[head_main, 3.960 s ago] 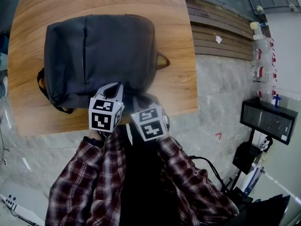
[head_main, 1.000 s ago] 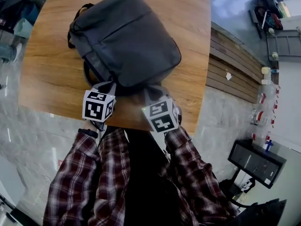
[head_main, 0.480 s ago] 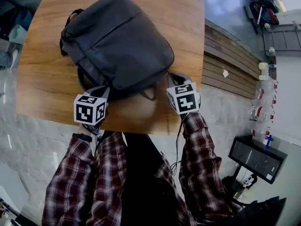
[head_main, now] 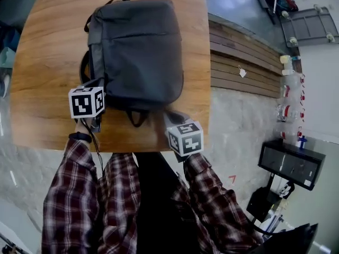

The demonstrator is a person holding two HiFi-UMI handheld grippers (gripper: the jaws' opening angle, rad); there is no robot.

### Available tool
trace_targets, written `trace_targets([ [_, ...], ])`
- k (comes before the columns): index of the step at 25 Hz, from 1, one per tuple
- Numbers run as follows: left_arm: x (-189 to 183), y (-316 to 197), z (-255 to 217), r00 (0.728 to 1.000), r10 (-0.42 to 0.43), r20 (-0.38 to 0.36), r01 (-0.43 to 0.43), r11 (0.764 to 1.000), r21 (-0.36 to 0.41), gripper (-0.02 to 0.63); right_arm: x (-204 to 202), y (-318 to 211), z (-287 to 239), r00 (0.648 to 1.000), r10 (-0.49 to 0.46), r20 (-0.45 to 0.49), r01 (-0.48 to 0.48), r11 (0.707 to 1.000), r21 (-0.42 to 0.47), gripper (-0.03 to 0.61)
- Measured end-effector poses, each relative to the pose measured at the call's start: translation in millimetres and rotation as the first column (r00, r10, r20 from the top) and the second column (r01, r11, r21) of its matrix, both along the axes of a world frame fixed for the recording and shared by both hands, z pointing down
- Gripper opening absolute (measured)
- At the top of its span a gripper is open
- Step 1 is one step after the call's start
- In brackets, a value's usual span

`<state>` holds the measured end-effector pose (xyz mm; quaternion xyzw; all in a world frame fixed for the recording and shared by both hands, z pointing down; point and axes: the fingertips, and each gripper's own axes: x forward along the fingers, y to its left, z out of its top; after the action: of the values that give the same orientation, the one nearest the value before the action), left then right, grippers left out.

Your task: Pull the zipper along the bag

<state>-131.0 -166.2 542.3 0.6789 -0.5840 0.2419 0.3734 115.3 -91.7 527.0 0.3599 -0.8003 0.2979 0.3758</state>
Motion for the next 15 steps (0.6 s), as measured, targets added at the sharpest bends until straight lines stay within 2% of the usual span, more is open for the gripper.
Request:
trace_targets([
  [3, -4.2, -10.7, -49.8, 0.993, -0.016, 0.115, 0.000, 0.990, 0.140, 0.008, -23.5, 24.9, 1.3, 0.997, 0.013, 0.070, -0.011, 1.000, -0.028, 0.014],
  [4, 6.3, -8.8, -65.9, 0.992, 0.018, 0.124, -0.038, 0.985, 0.169, 0.008, -31.8, 29.7, 1.3, 0.997, 0.010, 0.082, -0.007, 1.000, -0.029, 0.014],
  [5, 25.4, -3.9, -77.1, 0.992, 0.074, 0.099, -0.091, 0.980, 0.177, 0.008, -39.6, 32.8, 1.1, 0.996, 0.005, 0.090, -0.002, 1.000, -0.030, 0.014],
  [7, 75.1, 11.9, -80.6, 0.979, 0.206, 0.000, -0.204, 0.968, 0.146, 0.008, -52.8, 35.3, -0.8, 0.995, 0.001, 0.103, 0.003, 0.999, -0.032, 0.014],
  [9, 113.0, 29.1, -61.7, 0.954, 0.297, -0.037, -0.294, 0.953, 0.078, 0.008, -60.2, 35.7, -3.6, 0.994, 0.003, 0.106, 0.000, 1.000, -0.030, 0.014],
  [11, 125.4, 40.4, -36.1, 0.944, 0.331, 0.007, -0.331, 0.944, 0.021, 0.008, -60.0, 36.8, -4.8, 0.997, -0.001, 0.082, 0.002, 1.000, -0.016, 0.014],
  [15, 124.1, 45.4, -15.7, 0.936, 0.348, 0.048, -0.349, 0.937, 0.020, 0.008, -52.9, 37.9, -6.3, 0.993, -0.090, -0.075, 0.097, 0.991, 0.089, 0.014],
])
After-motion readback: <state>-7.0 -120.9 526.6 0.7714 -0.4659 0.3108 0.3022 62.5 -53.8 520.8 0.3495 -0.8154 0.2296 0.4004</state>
